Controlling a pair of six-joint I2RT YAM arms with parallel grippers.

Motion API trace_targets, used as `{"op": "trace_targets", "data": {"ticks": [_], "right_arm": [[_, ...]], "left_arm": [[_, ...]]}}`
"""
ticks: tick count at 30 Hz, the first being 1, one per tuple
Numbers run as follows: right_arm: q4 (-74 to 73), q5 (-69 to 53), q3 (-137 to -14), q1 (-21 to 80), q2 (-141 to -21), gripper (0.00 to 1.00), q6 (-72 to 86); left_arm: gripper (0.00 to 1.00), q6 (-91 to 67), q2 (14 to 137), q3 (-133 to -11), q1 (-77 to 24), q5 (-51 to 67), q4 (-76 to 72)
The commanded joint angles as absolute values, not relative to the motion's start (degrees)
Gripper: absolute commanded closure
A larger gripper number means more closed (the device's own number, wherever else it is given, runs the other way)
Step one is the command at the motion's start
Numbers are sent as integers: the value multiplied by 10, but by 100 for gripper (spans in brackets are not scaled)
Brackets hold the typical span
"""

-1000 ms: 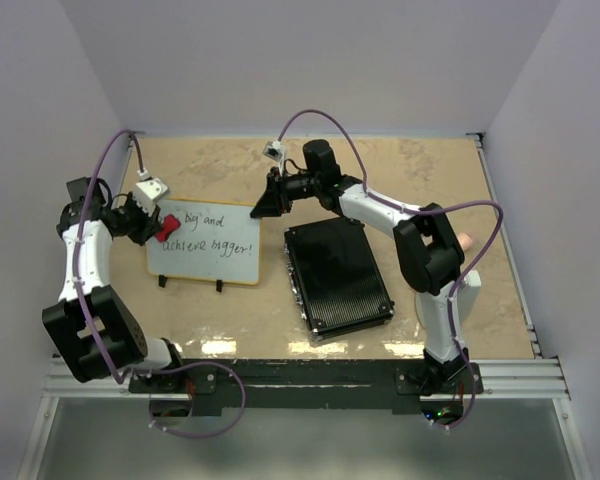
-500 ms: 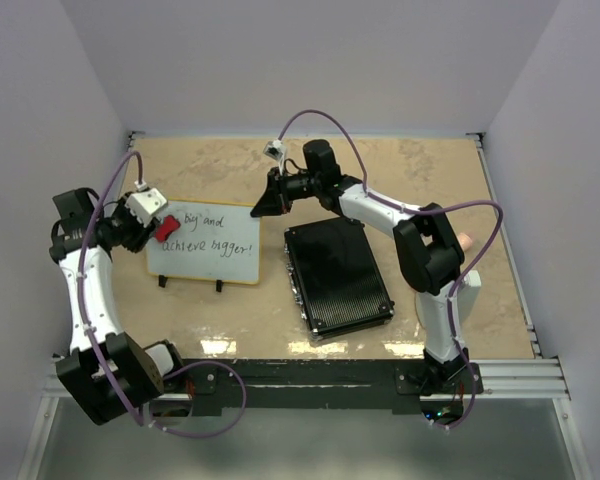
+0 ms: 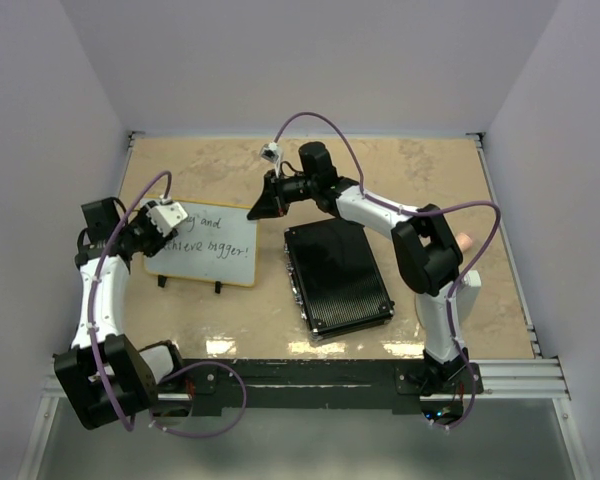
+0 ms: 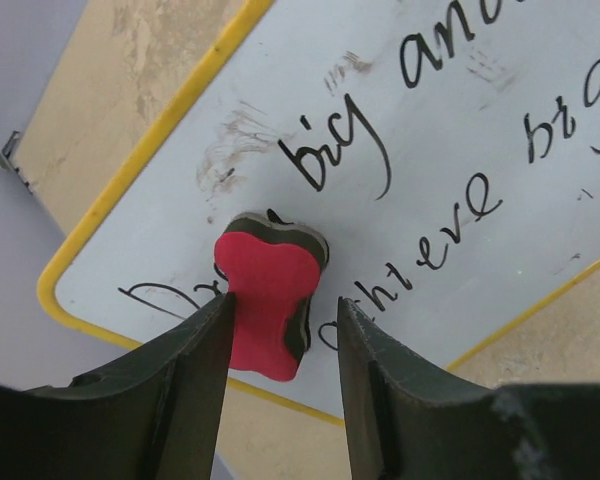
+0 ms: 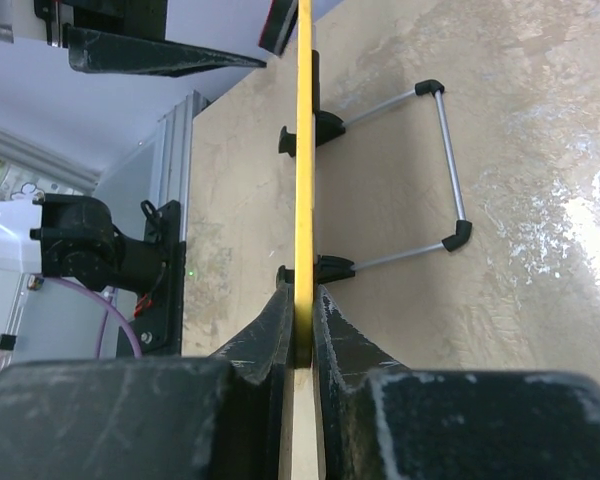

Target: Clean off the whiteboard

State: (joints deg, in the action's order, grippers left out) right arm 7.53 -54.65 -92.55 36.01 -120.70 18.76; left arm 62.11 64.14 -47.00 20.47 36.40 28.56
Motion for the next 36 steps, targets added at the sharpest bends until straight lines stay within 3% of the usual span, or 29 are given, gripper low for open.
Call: {"op": "trace_targets", "data": {"ticks": [1, 10, 15, 19, 22, 30, 36], "right_arm": [[90, -554, -933, 367, -1202, 98, 183], [85, -553, -937, 367, -1206, 100, 181], [83, -554, -939, 367, -1208, 100, 179], [82, -554, -939, 367, -1208, 100, 178], [82, -554, -940, 367, -1208, 100, 178], [73, -553, -943, 367, -1208, 100, 174], [74, -554, -943, 367, -1207, 100, 175]], "left_arm": [[51, 613, 637, -464, 199, 348, 218], [50, 628, 636, -452, 199, 338, 218], [57, 653, 620, -464, 200, 366, 278], [45, 681, 603, -458, 200, 371, 309], [43, 685, 599, -457, 199, 362, 324], [46, 690, 614, -486, 244, 352, 377], [49, 656, 668, -513, 285, 407, 419]]}}
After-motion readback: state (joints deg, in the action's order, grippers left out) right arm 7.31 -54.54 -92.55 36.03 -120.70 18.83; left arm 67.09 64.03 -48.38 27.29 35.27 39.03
